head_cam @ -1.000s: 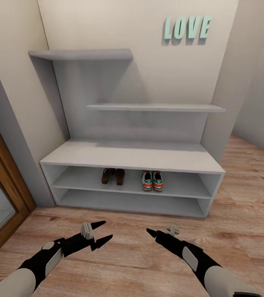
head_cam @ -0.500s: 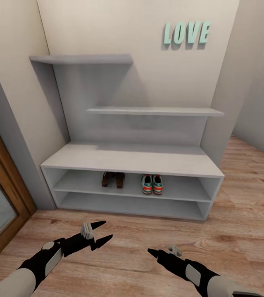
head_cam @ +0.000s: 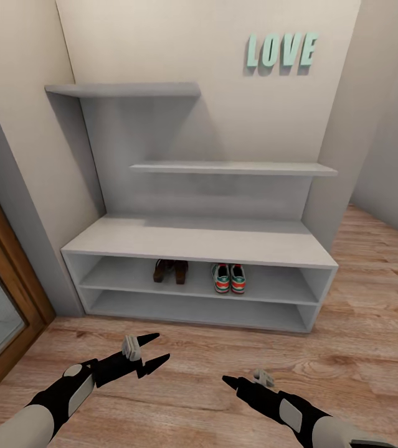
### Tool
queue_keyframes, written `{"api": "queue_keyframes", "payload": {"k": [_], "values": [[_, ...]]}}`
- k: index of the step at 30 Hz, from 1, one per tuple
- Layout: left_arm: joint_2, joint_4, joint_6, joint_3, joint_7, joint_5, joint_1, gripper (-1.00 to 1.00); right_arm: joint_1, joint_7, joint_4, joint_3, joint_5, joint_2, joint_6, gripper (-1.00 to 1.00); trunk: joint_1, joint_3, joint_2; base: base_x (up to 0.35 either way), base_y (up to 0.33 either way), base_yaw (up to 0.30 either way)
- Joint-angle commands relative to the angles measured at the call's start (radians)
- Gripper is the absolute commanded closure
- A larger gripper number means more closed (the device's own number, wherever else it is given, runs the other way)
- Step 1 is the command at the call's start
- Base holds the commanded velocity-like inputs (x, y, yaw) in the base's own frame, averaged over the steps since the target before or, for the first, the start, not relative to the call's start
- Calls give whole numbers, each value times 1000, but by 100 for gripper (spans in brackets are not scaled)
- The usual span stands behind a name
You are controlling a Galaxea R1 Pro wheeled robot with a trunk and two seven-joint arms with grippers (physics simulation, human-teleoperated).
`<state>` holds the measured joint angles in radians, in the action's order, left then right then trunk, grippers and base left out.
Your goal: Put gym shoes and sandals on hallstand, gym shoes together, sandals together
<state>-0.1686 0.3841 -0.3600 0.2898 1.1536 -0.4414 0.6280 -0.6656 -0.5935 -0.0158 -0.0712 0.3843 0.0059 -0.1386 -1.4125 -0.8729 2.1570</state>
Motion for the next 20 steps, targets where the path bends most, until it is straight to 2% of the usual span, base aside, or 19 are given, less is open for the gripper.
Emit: {"api": "queue_keyframes", "payload": {"k": [1,20], "values": [[-1,-1,-5,9,0,-9,1,-100,0,-2,-1,-7,4,0,-10,-100,0,-1,0,0,0,0],[1,0,-5,10,1,-8,1,-100,0,-2,-1,-7,4,-1,-10,-100,0,-1,0,0,0,0]]}}
